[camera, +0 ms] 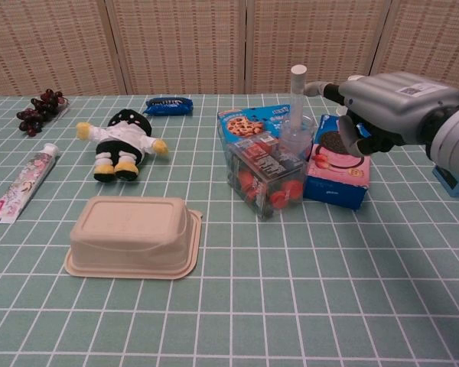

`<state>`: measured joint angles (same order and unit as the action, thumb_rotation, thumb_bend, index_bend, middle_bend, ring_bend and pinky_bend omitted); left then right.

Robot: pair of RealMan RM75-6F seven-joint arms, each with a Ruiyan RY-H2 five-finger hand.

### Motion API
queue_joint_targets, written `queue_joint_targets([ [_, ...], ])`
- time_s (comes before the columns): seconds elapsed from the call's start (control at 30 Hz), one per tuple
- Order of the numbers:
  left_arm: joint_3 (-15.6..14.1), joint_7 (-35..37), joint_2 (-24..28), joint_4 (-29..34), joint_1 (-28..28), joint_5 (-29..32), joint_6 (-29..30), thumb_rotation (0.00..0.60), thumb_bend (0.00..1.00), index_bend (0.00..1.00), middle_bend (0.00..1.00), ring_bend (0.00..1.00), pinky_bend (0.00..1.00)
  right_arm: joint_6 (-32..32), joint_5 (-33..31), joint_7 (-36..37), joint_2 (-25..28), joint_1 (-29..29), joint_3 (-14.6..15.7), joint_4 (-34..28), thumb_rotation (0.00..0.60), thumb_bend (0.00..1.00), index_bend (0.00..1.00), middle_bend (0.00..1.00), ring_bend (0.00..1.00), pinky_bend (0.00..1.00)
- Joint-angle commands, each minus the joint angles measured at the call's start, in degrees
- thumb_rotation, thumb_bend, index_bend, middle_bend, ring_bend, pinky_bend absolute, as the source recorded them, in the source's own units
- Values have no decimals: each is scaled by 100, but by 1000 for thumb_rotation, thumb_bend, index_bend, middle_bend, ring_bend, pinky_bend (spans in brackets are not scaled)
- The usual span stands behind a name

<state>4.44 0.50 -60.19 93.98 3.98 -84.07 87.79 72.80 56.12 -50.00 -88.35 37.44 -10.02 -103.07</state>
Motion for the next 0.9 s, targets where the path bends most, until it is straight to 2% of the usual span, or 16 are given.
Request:
queue_joint_targets([
  [0.03, -3, -9, -2, -6, 5, 1, -14, 600, 138, 360, 354, 295, 450, 91, 79, 71, 100, -77, 61, -97, 600, 823, 0, 795, 819, 958],
  [0.13, -7, -19, -6, -7, 7, -8, -15, 600, 138, 375, 354, 295, 450, 165, 159, 162, 218, -150, 102, -188, 600, 767, 0, 795, 819, 958],
  [0.23, -5, -31, -8, 3, 2, -19, 3, 600, 137, 381, 354, 295, 450, 243, 245, 312, 381, -237, 110, -281, 600, 583, 0, 795, 819, 958],
  [0.4, -4, -32, -1, 17, -3, -21, 12, 600, 138, 377, 354, 295, 450, 302, 315, 625, 546, -313, 3, -244, 600, 202, 0, 795, 819, 958],
  [0.5, 0, -26, 3, 20, -5, -17, 16, 600, 138, 375, 354, 295, 450, 288, 350, 886, 568, -327, -99, -120, 600, 75, 29, 798, 825, 962],
  [0.6, 3, -20, 4, 20, -5, -10, 11, 600, 138, 370, 354, 295, 450, 269, 479, 1304, 500, -339, -201, 103, 600, 48, 104, 834, 859, 985],
  [0.73, 5, -16, 5, 11, 1, 2, -9, 600, 138, 367, 354, 295, 450, 95, 533, 2011, 358, -338, -347, 407, 600, 50, 225, 931, 947, 1000],
  [0.9, 2, -19, 10, 15, 8, 8, -30, 600, 138, 364, 354, 295, 450, 88, 754, 2624, -7, -293, -469, 974, 600, 119, 326, 999, 1000, 1000],
])
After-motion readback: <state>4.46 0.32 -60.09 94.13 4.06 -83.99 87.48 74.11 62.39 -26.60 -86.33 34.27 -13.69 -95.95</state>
